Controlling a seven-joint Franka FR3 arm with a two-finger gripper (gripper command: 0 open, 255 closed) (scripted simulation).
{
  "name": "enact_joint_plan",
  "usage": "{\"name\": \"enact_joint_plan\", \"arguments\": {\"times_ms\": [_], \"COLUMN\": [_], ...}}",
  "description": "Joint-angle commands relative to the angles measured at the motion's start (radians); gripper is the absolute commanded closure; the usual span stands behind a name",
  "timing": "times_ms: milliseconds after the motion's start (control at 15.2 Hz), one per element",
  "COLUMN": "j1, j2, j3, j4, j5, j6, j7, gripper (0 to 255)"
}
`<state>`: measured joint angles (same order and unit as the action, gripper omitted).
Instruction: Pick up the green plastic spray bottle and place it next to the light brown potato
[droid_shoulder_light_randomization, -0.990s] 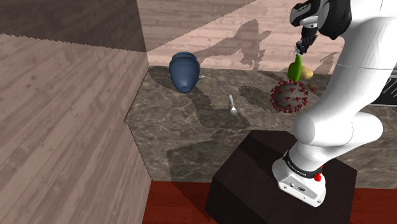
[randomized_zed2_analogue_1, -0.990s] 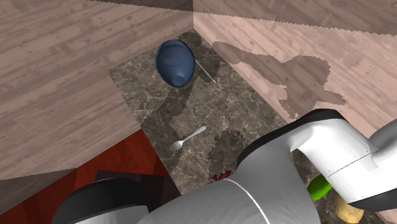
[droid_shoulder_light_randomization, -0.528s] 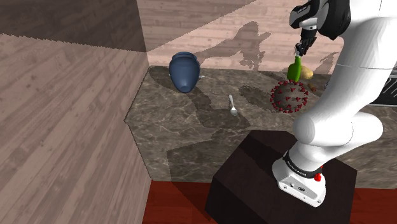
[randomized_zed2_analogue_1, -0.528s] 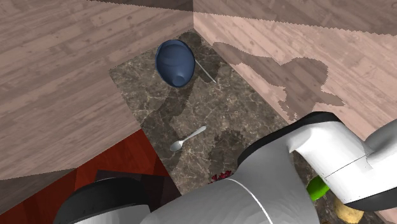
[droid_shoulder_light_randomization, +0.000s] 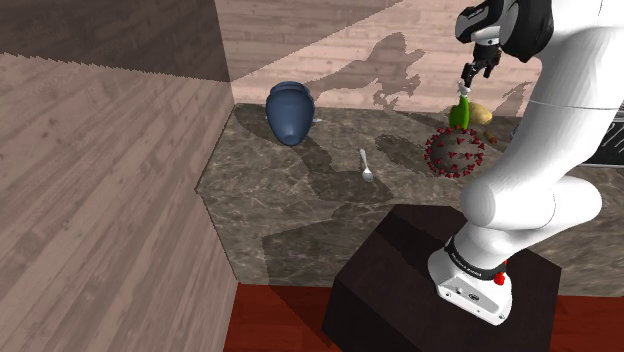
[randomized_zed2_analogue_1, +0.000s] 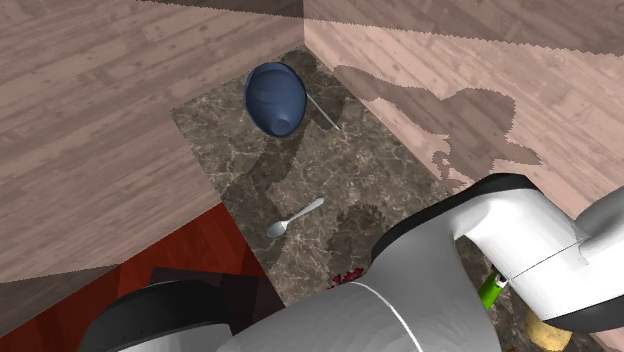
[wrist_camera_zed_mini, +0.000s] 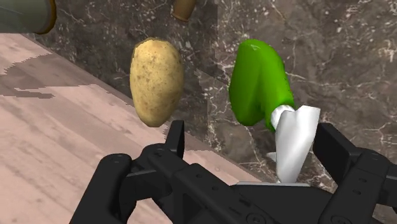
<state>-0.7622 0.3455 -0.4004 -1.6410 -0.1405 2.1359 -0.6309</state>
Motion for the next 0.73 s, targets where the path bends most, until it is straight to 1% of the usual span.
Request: {"name": "enact_joint_plan", "arguments": {"times_ms": [0,132,660], "j1": [0.009,0.02,0.02], "j2": [-0.019,-0.042,-0.042], "j3": [0.0,0.001,0.001], "j4": [0.024,0.051,0.051], "j5": [-0.006,-0.013,-0.013], "j6": [-0.043,-0.094,-0.094], "j7": [0.003,0.007,0.007], "gripper": [0,0,0]}}
